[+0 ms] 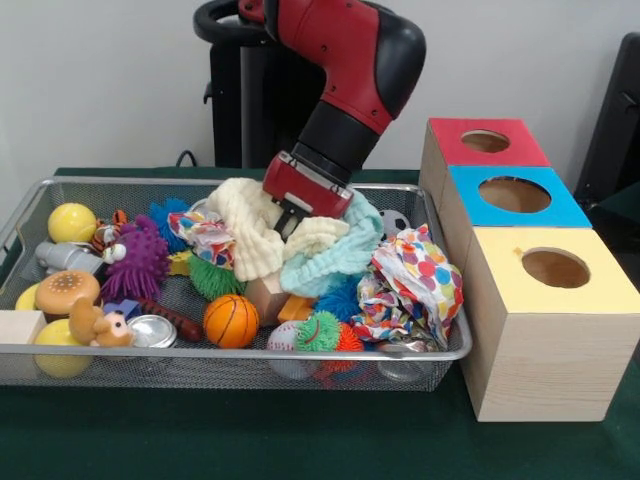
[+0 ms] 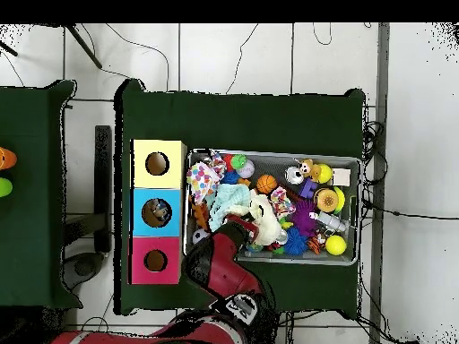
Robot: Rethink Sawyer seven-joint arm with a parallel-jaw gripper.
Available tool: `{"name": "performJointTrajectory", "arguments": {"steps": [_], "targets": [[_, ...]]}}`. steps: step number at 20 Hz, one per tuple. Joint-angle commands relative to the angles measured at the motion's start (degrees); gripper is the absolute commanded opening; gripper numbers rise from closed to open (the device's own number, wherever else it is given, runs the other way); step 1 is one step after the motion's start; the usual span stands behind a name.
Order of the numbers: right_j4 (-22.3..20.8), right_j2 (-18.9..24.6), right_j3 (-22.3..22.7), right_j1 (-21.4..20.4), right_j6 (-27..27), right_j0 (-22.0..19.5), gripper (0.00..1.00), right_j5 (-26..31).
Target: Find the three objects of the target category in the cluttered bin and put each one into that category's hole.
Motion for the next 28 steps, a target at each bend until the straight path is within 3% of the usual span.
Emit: {"name": "performJointTrajectory", "arguments": {"steps": [1,4,7,9,13,17,20,24,28], "targets": [[6.5,9.9,-1.7,3.8,12.2,3.1,0.00,13.6],[6.7,10.0,-2.1,2.6,11.0,1.5,0.00,15.8],[3.8,11.1,-1.0,-0.3,10.8,-2.6,0.00,18.1],[4.1,10.4,-0.7,-2.2,10.3,-2.7,0.00,20.7],[6.1,8.6,-0.7,-5.4,10.3,-1.5,0.00,26.6],[10.0,5.9,-3.0,-6.5,12.4,2.4,0.00,31.9],[11.1,3.0,-5.0,-8.4,13.8,4.0,0.00,39.4],[9.0,-2.0,-5.9,-12.5,13.5,5.6,0.00,46.8],[6.3,-1.6,-3.0,-17.3,10.6,2.8,0.00,47.4]]}}
